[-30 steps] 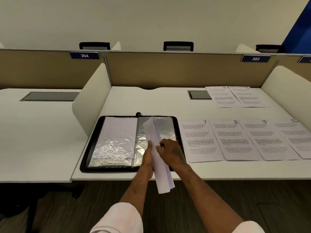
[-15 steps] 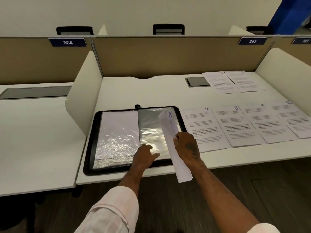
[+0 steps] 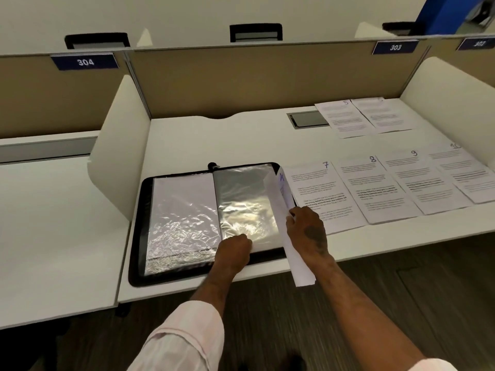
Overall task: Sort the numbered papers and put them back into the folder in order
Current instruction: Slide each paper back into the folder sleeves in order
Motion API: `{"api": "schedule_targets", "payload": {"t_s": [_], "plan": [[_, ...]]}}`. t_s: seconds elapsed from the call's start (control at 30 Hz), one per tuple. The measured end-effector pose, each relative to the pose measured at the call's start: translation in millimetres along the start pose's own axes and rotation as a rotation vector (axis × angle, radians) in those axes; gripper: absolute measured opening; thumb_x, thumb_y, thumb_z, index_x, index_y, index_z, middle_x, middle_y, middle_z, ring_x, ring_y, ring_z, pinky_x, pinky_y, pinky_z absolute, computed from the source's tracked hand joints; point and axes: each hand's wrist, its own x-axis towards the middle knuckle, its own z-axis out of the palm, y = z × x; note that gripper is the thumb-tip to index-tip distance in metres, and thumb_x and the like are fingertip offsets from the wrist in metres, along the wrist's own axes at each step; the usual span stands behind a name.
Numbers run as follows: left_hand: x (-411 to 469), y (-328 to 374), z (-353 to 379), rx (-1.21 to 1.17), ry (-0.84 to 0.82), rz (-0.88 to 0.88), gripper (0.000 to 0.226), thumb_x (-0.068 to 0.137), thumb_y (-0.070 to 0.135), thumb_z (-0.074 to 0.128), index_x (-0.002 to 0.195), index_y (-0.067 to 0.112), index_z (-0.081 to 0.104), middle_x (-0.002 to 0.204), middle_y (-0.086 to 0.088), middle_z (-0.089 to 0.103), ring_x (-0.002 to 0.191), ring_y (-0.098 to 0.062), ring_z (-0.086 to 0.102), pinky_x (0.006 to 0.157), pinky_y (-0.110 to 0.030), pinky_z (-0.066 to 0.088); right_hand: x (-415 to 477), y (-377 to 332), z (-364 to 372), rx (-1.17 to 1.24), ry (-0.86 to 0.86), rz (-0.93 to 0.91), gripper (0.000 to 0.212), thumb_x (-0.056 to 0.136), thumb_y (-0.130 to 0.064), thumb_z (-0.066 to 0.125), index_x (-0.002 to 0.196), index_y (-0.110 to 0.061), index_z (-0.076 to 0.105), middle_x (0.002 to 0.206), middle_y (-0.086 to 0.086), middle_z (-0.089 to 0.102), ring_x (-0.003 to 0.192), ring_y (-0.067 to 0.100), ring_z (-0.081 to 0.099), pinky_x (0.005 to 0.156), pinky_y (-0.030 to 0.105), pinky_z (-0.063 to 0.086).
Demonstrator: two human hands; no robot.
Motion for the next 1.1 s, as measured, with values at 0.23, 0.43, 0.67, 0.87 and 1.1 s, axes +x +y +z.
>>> {"api": "schedule_targets", "payload": {"t_s": [0.23,0.43,0.67,0.87,1.1], "plan": [[6.5,-0.8,-0.9,-0.137,0.009,-0.138,0.025,0.097,0.021,0.044,0.103,0.015,0.067,0.105,-0.005,0.067,0.095,-0.029,0.066,0.078,-0.035,0.050,3.5,-0.9,-4.4,0.022,0.014,-0.014,0.026,0.098,-0.028,0.052,0.112,-0.010,0.064,0.104,0.008,0.065,0.090,0.020,0.064,0.076,0.025,0.051],[17.4,-9.1,-3.0,-0.551,0.028,-0.384,0.031,0.083,0.048,0.071,0.074,0.019,0.063,0.086,-0.001,0.064,0.082,-0.021,0.062,0.069,-0.029,0.044,0.9,9.1,-3.3,0.017,0.017,-0.020,0.025,0.098,-0.027,0.052,0.111,-0.010,0.064,0.104,0.008,0.065,0.090,0.020,0.064,0.078,0.029,0.054],[25.1,-19.1,-3.0,-0.698,-0.059,-0.330,0.018,0.092,0.024,0.063,0.091,0.010,0.074,0.100,-0.007,0.070,0.098,-0.024,0.063,0.077,-0.027,0.043,-7.5,14.4,-3.3,0.006,0.014,-0.029,0.025,0.098,-0.027,0.052,0.112,-0.010,0.063,0.104,0.008,0.065,0.090,0.020,0.063,0.075,0.025,0.049],[19.3,-10.0,-3.5,-0.640,-0.049,-0.302,0.018,0.087,0.020,0.059,0.096,0.020,0.076,0.105,-0.001,0.071,0.100,-0.021,0.064,0.082,-0.028,0.048,-27.0,-0.1,-0.5,0.122,0.141,-0.205,0.015,0.091,-0.018,0.063,0.104,-0.010,0.066,0.093,0.005,0.066,0.076,0.017,0.064,0.064,0.021,0.049],[26.6,-7.5,1.1,-0.703,-0.099,-0.364,0.027,0.099,0.022,0.052,0.110,0.001,0.065,0.118,-0.017,0.067,0.105,-0.033,0.063,0.082,-0.032,0.048,-88.5,5.8,31.5,-0.102,-0.026,-0.542,0.034,0.098,-0.028,0.041,0.117,-0.009,0.062,0.098,0.006,0.062,0.079,0.014,0.061,0.059,0.023,0.057]]}}
